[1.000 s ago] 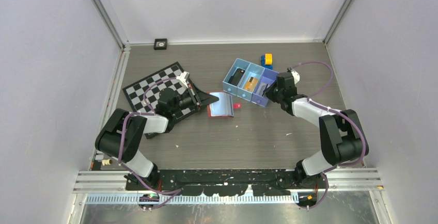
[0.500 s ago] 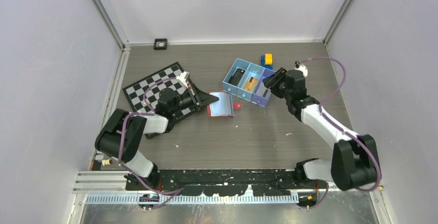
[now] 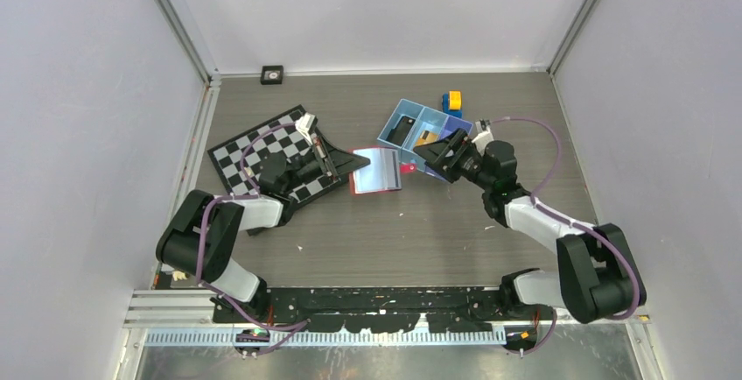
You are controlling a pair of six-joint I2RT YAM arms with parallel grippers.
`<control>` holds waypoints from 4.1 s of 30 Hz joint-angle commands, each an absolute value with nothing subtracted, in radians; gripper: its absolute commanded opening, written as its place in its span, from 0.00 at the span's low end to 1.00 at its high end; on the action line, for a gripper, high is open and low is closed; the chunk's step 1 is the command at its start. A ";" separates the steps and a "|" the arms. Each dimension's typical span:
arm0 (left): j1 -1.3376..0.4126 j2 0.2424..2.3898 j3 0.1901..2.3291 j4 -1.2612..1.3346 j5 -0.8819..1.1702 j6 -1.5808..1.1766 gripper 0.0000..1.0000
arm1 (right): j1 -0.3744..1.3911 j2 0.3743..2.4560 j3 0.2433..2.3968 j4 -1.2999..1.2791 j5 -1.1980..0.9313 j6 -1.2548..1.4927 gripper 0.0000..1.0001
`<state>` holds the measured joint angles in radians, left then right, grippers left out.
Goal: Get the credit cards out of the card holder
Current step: Place the credit card in the storage box, then remove the credit card from the card holder.
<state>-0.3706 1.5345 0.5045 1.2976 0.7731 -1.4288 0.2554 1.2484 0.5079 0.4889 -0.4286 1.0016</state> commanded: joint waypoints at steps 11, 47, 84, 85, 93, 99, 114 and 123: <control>-0.366 1.455 0.553 1.431 0.809 -1.516 0.00 | 0.415 1.412 0.498 1.008 -0.590 1.131 0.86; -0.336 1.486 0.534 1.431 0.771 -1.481 0.00 | 0.473 1.451 0.415 1.410 -0.547 1.384 0.85; -0.322 1.512 0.542 1.272 0.785 -1.387 0.00 | 0.414 1.190 0.475 0.740 -0.451 1.076 0.00; -0.322 1.505 0.542 1.240 0.780 -1.371 0.00 | 0.414 1.190 0.473 0.739 -0.446 1.076 0.01; -0.322 1.345 0.550 0.807 0.706 -1.147 0.28 | 0.413 1.218 0.472 0.710 -0.417 1.071 0.01; -0.322 1.136 0.577 0.363 0.506 -0.944 0.62 | 0.414 1.214 0.475 0.680 -0.402 1.063 0.01; -0.508 1.019 0.618 0.280 0.400 -0.787 0.49 | 0.414 1.228 0.495 0.637 -0.405 1.043 0.01; -0.613 1.212 0.670 0.352 0.461 -0.790 0.35 | 0.414 1.227 0.491 0.657 -0.420 1.049 0.00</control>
<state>-0.6083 1.1580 0.6281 0.2825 0.4202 -0.8001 0.4168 1.2312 0.4507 0.5930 -0.4053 1.0515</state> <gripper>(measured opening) 0.372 0.058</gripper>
